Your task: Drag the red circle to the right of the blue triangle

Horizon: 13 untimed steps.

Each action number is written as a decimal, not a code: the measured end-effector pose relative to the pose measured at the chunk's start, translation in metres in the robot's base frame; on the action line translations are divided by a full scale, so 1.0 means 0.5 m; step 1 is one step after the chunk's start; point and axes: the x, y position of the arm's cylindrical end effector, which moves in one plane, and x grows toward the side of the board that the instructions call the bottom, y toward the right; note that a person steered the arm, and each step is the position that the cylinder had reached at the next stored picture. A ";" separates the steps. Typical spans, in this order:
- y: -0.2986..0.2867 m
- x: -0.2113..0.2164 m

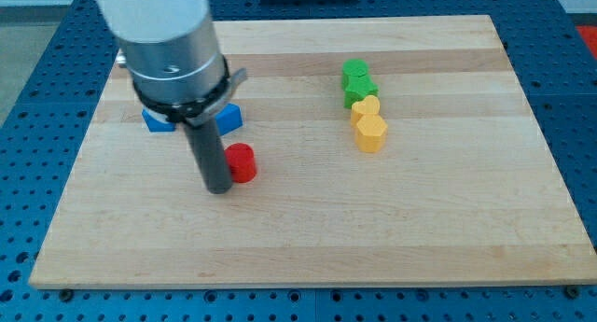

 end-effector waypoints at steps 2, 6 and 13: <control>0.064 0.004; 0.064 -0.096; 0.025 -0.120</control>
